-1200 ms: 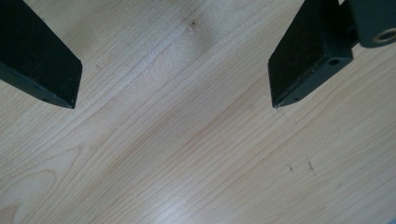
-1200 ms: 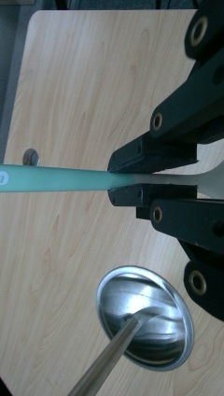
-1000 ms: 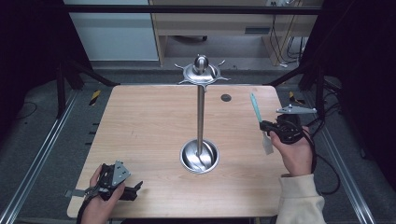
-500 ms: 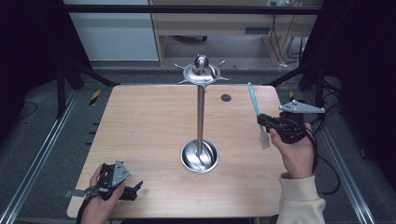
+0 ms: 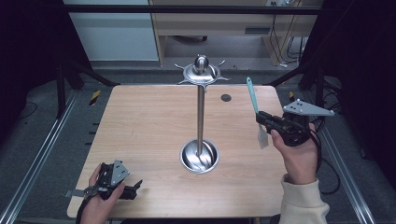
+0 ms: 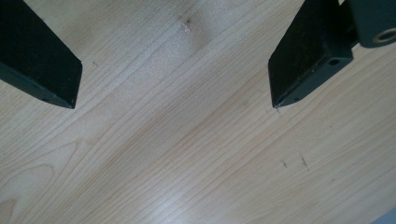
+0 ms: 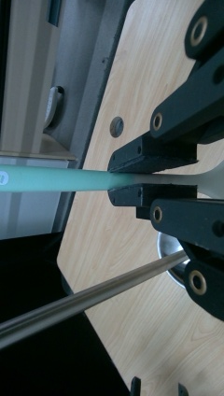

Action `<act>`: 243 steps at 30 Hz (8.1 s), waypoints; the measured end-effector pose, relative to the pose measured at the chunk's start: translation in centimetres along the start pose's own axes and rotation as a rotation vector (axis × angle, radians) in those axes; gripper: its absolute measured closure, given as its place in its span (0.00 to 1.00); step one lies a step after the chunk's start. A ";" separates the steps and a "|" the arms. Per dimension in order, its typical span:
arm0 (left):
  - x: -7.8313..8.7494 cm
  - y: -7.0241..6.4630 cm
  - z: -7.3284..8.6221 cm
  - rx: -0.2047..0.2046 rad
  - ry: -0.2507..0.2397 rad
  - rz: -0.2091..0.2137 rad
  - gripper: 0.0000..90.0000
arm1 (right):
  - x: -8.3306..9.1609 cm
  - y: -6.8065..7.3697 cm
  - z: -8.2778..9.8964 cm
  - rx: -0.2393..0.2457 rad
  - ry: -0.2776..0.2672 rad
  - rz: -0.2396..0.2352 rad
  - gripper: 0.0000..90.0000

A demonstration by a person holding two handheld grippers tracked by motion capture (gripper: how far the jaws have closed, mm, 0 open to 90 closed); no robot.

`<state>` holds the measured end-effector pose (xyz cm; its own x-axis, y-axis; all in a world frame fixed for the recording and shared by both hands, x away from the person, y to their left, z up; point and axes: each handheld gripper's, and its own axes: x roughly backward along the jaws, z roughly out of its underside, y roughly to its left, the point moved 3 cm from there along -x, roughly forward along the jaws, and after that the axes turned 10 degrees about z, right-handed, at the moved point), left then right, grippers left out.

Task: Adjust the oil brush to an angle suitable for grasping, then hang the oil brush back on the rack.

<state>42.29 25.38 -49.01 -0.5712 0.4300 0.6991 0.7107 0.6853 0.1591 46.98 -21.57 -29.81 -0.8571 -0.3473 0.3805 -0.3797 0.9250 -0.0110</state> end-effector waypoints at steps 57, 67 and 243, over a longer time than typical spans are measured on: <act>0.0 -0.1 0.0 -0.007 0.007 -0.006 0.03 | 3.2 4.1 -2.1 0.035 -0.166 -0.225 0.92; -0.1 -0.2 0.0 -0.011 0.013 -0.002 0.03 | 2.7 4.4 -2.1 0.030 -0.160 -0.247 0.92; -0.5 -0.6 0.0 -0.032 0.030 0.031 0.03 | -9.8 -6.3 11.3 -0.027 0.175 0.273 0.11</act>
<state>42.12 24.71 -49.42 -0.5369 0.4323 0.7245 0.7407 0.6526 0.1595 53.89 -25.71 -43.90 -0.8520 -0.0562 0.5204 -0.1325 0.9850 -0.1105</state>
